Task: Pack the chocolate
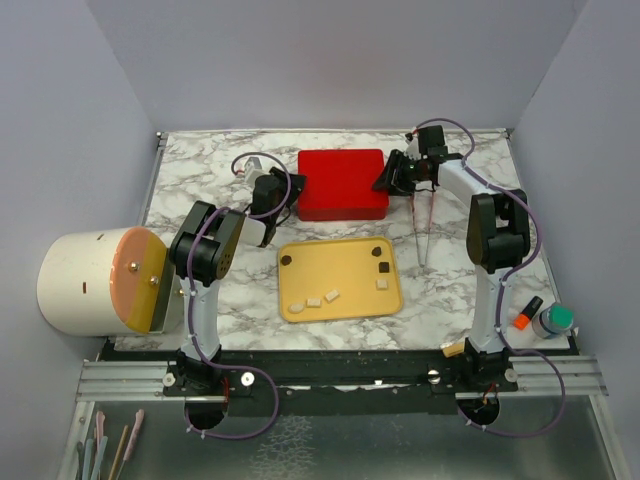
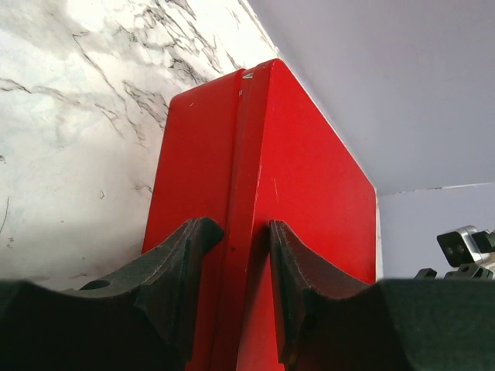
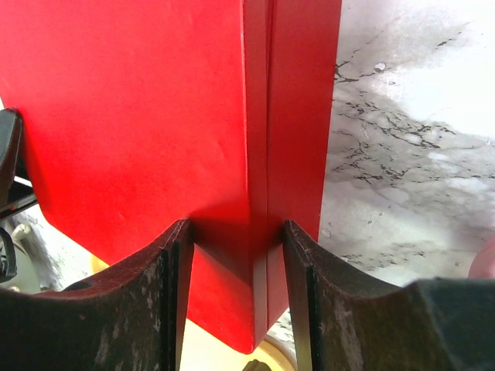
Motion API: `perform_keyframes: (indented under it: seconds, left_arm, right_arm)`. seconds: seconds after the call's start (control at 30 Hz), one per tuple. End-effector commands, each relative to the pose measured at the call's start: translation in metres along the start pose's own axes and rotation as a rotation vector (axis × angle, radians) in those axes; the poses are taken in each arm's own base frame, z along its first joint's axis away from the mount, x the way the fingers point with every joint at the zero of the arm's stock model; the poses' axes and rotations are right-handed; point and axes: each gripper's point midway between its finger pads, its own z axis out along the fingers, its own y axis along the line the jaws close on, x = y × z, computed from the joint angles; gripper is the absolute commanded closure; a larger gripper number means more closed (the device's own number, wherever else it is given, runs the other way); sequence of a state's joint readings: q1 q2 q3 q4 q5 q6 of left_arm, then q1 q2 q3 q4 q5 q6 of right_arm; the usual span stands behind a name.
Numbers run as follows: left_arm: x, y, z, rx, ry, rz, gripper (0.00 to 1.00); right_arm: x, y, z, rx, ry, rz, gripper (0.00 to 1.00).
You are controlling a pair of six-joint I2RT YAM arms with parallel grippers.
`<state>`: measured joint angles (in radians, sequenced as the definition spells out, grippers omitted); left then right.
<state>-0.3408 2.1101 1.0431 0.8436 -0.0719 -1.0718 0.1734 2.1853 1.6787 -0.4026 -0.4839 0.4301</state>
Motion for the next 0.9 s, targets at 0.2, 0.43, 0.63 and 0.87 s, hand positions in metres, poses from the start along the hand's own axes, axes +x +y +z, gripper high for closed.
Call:
perform_keyframes:
  seconds: [0.2, 0.43, 0.63, 0.87]
  left_arm:
    - [0.067, 0.037, -0.015, -0.098, 0.239, 0.028, 0.67]
    - [0.055, 0.03, -0.018, -0.092, 0.2, 0.057, 0.48]
    - [0.043, 0.028, -0.016, -0.09, 0.174, 0.065, 0.43]
    - [0.027, 0.02, -0.012, -0.073, 0.142, 0.071, 0.41]
  right_arm:
    - [0.109, -0.028, 0.046, 0.112, 0.289, 0.034, 0.65]
    - [0.083, -0.009, 0.027, 0.091, 0.206, -0.026, 0.5]
    - [0.066, -0.001, 0.023, 0.083, 0.168, -0.061, 0.42]
    - [0.048, 0.004, 0.022, 0.085, 0.132, -0.071, 0.33]
